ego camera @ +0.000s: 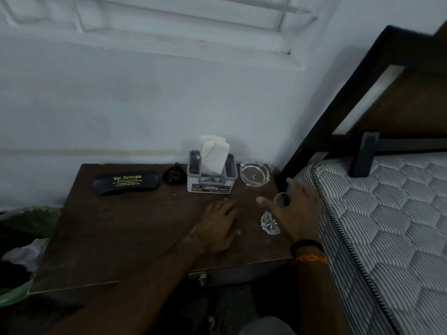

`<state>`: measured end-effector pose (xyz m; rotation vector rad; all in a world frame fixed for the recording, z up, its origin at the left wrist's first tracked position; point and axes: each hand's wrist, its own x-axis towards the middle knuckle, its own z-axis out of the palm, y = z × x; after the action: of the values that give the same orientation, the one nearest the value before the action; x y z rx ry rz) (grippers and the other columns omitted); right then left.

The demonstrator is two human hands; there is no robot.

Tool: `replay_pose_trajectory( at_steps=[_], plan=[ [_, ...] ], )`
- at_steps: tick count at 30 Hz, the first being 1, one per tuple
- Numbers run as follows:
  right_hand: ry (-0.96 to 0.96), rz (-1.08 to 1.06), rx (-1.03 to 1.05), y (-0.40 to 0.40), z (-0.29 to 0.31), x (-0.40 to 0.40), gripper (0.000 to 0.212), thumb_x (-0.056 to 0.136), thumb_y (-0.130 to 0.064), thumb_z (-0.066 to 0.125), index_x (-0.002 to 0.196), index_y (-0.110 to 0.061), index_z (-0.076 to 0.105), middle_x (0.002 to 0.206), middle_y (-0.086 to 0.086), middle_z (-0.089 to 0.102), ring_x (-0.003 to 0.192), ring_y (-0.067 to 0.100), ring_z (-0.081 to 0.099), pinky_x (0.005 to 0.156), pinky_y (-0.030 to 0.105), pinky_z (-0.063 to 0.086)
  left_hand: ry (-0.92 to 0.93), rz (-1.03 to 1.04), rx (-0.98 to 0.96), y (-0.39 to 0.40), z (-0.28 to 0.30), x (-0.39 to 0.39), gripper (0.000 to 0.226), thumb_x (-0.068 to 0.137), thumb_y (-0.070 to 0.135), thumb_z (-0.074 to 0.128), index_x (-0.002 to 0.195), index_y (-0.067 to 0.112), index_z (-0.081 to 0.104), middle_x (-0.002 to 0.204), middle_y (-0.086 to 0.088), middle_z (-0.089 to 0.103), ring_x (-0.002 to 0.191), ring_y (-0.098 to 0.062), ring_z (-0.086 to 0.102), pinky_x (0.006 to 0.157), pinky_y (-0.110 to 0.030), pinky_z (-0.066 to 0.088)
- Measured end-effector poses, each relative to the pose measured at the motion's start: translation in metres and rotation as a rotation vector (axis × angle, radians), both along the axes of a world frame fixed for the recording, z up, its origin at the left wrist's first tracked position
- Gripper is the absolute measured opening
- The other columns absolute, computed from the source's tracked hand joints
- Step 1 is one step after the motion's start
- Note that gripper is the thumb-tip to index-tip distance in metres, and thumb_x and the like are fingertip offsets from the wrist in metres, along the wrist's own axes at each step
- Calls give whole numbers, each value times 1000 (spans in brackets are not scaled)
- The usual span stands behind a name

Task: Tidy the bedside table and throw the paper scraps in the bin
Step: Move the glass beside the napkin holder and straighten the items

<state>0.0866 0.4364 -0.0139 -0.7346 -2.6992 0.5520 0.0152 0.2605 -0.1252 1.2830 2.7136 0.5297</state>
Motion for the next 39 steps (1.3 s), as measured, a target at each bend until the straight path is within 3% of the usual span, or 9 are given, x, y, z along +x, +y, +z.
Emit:
replay_pose_trajectory(
  at_steps=[2, 5, 12, 17, 24, 28, 31, 36, 39],
  plan=[
    [-63, -30, -65, 4, -11, 8, 105, 65, -66, 75, 147, -12, 36, 153, 13, 36, 144, 29, 25, 119, 49, 17, -5, 18, -60, 0, -12, 1, 67, 94, 52, 39, 153, 23, 26, 163, -6, 18, 151, -27, 12, 122, -42, 7],
    [-34, -63, -170, 8, -26, 14, 113, 61, -58, 82, 150, -13, 28, 154, 13, 32, 143, 29, 27, 117, 49, 26, 39, 33, -120, -2, -24, 4, 65, 96, 56, 29, 153, 24, 26, 164, -5, 17, 152, -25, 11, 123, -41, 3],
    [147, -173, -344, 11, -52, 16, 107, 61, -40, 89, 148, -16, 31, 138, 8, 53, 124, 25, 54, 100, 42, 47, 155, 84, -80, -5, -35, 11, 60, 99, 55, 22, 151, 27, 32, 162, -1, 23, 151, -21, 16, 124, -41, 7],
    [233, -219, -321, 11, -63, 15, 88, 62, -41, 87, 134, -13, 45, 128, 3, 60, 115, 22, 60, 96, 41, 50, 161, 97, -50, -5, -36, 13, 56, 99, 52, 28, 149, 27, 36, 161, 0, 28, 150, -19, 19, 123, -40, 11],
    [291, -146, -279, 24, -44, -26, 82, 64, -50, 84, 131, -16, 48, 123, -1, 63, 103, 13, 62, 84, 24, 43, 150, 117, -51, -4, -42, 10, 57, 100, 50, 26, 152, 26, 29, 162, 3, 24, 151, -15, 14, 123, -39, 10],
    [309, -67, -222, 34, -22, -67, 74, 63, -57, 80, 121, -21, 52, 107, -7, 64, 89, 9, 62, 68, 13, 43, 150, 124, -58, -2, -43, 9, 59, 100, 49, 23, 155, 25, 22, 164, 3, 18, 152, -15, 8, 123, -40, 9],
    [344, -58, -248, 37, -15, -94, 78, 58, -60, 81, 120, -21, 51, 110, -6, 66, 94, 14, 66, 77, 28, 54, 142, 132, -50, -2, -43, 8, 60, 100, 51, 23, 155, 26, 19, 164, 4, 16, 152, -14, 6, 123, -39, 5],
    [317, -33, -267, 37, -19, -126, 83, 56, -58, 82, 124, -20, 51, 117, -6, 66, 105, 17, 62, 87, 31, 49, 150, 149, -41, -2, -43, 8, 60, 100, 51, 24, 155, 28, 21, 164, 6, 17, 152, -13, 8, 124, -37, 3],
    [293, -30, -279, 39, -25, -138, 84, 58, -56, 83, 125, -18, 50, 120, -3, 65, 108, 20, 61, 83, 25, 42, 149, 148, -36, -2, -43, 9, 59, 100, 51, 25, 154, 27, 23, 163, 6, 18, 152, -13, 8, 124, -37, 4]
  ],
)
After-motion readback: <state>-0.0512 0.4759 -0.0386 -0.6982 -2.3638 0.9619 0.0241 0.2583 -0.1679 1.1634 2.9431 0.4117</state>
